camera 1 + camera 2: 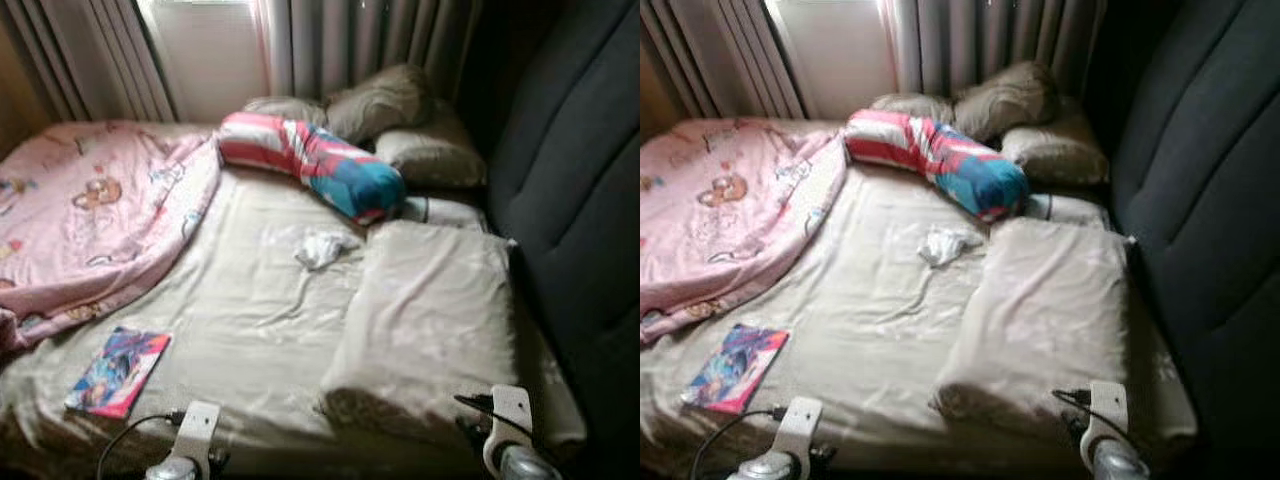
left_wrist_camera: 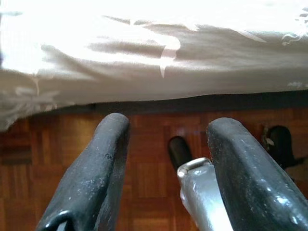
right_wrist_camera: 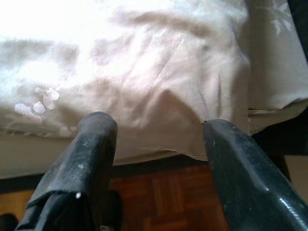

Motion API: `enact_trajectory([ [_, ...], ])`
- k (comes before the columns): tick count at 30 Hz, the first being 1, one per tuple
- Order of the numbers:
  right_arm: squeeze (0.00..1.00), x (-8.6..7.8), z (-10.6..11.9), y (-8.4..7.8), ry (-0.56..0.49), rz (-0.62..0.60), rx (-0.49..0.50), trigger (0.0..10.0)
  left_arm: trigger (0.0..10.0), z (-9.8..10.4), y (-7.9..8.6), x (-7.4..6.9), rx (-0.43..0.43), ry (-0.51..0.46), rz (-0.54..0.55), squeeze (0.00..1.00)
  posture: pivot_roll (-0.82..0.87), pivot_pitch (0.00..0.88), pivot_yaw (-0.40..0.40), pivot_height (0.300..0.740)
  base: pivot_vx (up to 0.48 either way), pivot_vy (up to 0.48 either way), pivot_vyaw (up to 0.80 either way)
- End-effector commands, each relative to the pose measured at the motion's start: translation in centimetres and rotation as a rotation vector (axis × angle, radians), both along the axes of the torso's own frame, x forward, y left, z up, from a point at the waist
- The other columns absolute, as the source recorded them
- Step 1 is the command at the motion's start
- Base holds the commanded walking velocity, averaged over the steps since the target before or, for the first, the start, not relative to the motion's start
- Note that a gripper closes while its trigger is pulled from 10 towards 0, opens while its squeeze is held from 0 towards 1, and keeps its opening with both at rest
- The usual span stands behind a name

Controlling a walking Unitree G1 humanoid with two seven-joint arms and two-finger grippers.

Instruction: Clean up the room

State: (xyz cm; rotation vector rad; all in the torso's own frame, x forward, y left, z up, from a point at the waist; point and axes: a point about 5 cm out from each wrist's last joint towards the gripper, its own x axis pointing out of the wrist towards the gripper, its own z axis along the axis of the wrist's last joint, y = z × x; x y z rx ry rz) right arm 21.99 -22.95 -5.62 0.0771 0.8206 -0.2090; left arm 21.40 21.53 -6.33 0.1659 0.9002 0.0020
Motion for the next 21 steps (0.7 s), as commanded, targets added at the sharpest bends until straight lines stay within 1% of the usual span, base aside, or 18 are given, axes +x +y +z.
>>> enact_trajectory([
  [1, 0.0, 0.2, 0.2, 0.1, -0.042, -0.02, -0.001, 10.0, 10.0, 0.1, 0.8, -0.2, 0.008, -0.034, 0.049, 0.0, -0.11, 0.0, 0.011, 0.733, 0.0, 0.0, 0.0],
  [3, 0.0, 0.3, 0.3, 0.1, -0.067, -0.028, -0.003, 10.0, 10.0, 0.2, 0.8, -0.1, 0.003, -0.066, 0.068, 0.0, -0.12, 0.002, 0.013, 0.733, 0.0, 0.0, 0.0],
  [4, 0.0, 0.4, 0.5, 0.1, -0.108, -0.042, 0.0, 10.0, 10.0, 0.5, 0.9, 0.1, -0.017, -0.118, 0.102, 0.0, -0.12, 0.005, 0.013, 0.733, 0.0, 0.0, 0.0],
  [5, 0.0, 0.5, 0.7, 0.0, -0.142, -0.055, -0.01, 10.0, 10.0, 0.6, 0.9, 0.2, -0.029, -0.15, 0.118, 0.0, -0.12, 0.009, 0.013, 0.733, 0.0, 0.0, 0.0],
  [6, 0.0, 0.5, 0.7, 0.0, -0.142, -0.055, -0.01, 10.0, 10.0, 0.6, 0.9, 0.2, -0.029, -0.15, 0.118, 0.0, -0.12, 0.009, 0.013, 0.733, 0.0, 0.0, 0.0],
  [8, 0.0, 0.5, 0.9, 0.0, -0.195, -0.096, -0.001, 10.0, 10.0, 0.9, 0.9, 0.3, -0.051, -0.204, 0.14, 0.0, -0.13, 0.023, 0.014, 0.733, 0.0, 0.0, 0.0],
  [9, 0.0, 0.5, 0.9, 0.0, -0.195, -0.096, -0.001, 10.0, 10.0, 0.9, 0.9, 0.3, -0.051, -0.204, 0.14, 0.0, -0.13, 0.023, 0.014, 0.733, 0.0, 0.0, 0.0],
  [10, 0.0, 0.5, 1.0, 0.0, -0.222, -0.108, -0.012, 10.0, 10.0, 1.1, 0.9, 0.4, -0.066, -0.235, 0.152, 0.0, -0.14, 0.029, 0.016, 0.733, 0.0, 0.0, 0.0],
  [12, 0.0, 0.5, 1.1, 0.0, -0.231, -0.108, -0.02, 10.0, 10.0, 1.1, 0.9, 0.4, -0.07, -0.245, 0.156, 0.0, -0.14, 0.033, 0.018, 0.733, 0.0, 0.0, 0.0],
  [14, 0.0, 0.5, 1.3, 0.0, -0.259, -0.086, -0.05, 10.0, 10.0, 1.3, 1.0, 0.4, -0.076, -0.276, 0.149, 0.0, -0.16, 0.049, 0.024, 0.733, 0.0, 0.0, 0.0],
  [16, 0.0, 0.4, 1.3, 0.0, -0.27, -0.085, -0.054, 10.0, 10.0, 1.3, 1.0, 0.3, -0.078, -0.288, 0.153, 0.0, -0.17, 0.057, 0.026, 0.733, 0.0, 0.0, 0.0],
  [17, 0.0, 2.8, 3.2, 0.3, -0.386, -0.081, -0.074, 10.0, 10.0, 3.9, 0.0, 4.4, -0.082, -0.392, 0.132, 0.0, -0.17, 0.064, 0.027, 0.733, 0.0, 0.0, 0.0],
  [18, 0.0, 3.7, 4.1, 0.5, -0.436, -0.078, -0.083, 10.0, 10.0, 5.5, -0.6, 6.4, -0.086, -0.453, 0.119, 0.0, -0.17, 0.066, 0.027, 0.733, 0.0, 0.0, 0.0],
  [19, 0.0, 3.7, 4.1, 0.5, -0.436, -0.078, -0.083, 10.0, 10.0, 5.5, -0.6, 6.4, -0.086, -0.453, 0.119, 0.0, -0.17, 0.066, 0.027, 0.733, 0.0, 0.0, 0.0],
  [20, 0.0, 4.4, 4.8, 0.6, -0.473, -0.075, -0.09, 10.0, 10.0, 7.0, -1.2, 8.1, -0.091, -0.513, 0.103, 0.0, -0.18, 0.07, 0.027, 0.733, 0.0, 0.0, 0.0],
  [21, 0.0, 4.7, 5.1, 0.7, -0.489, -0.073, -0.094, 10.0, 10.0, 7.8, -1.5, 8.8, -0.094, -0.546, 0.093, 0.0, -0.18, 0.07, 0.027, 0.733, 0.0, 0.0, 0.0],
])
